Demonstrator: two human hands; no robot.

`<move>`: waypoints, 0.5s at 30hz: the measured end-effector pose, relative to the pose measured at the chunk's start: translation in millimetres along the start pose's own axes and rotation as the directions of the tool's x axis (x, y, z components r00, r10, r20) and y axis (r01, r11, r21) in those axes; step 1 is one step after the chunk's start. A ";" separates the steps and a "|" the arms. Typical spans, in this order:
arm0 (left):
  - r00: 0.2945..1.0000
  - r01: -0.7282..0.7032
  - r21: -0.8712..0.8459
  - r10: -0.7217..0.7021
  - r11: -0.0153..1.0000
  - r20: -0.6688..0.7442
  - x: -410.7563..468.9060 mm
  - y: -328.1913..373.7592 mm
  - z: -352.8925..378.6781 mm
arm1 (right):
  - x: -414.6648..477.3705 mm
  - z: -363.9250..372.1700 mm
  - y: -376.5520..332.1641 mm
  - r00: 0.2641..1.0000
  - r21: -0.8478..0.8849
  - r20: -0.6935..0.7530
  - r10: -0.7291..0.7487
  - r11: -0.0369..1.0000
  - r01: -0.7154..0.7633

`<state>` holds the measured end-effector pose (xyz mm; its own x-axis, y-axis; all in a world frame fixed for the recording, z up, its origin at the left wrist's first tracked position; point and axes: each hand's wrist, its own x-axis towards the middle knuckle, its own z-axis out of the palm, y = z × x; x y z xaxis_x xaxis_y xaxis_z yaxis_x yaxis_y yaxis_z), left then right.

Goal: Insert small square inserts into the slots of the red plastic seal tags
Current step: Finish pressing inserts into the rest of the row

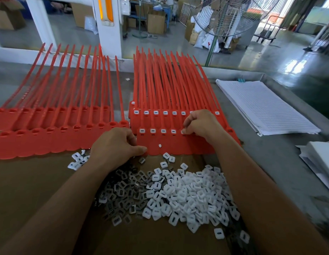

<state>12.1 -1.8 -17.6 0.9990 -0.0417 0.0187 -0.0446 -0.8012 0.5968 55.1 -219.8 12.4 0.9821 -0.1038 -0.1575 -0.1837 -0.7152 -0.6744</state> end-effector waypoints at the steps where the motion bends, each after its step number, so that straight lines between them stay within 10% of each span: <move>1: 1.000 0.000 0.003 0.000 1.000 0.000 0.1 -0.1 0.1 | -0.2 -0.8 0.5 1.000 0.007 0.009 0.001 1.000 -0.001; 15: 1.000 0.002 -0.003 -0.002 1.000 -0.001 -0.3 -1.1 0.5 | -20.9 -21.9 -3.1 0.987 -0.057 0.117 -0.113 0.991 0.120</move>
<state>11.8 -1.2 -18.7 0.9990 -0.0396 0.0185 -0.0428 -0.7997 0.5989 36.0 -230.5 33.6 0.9848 0.0594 -0.1634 -0.0614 -0.7606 -0.6463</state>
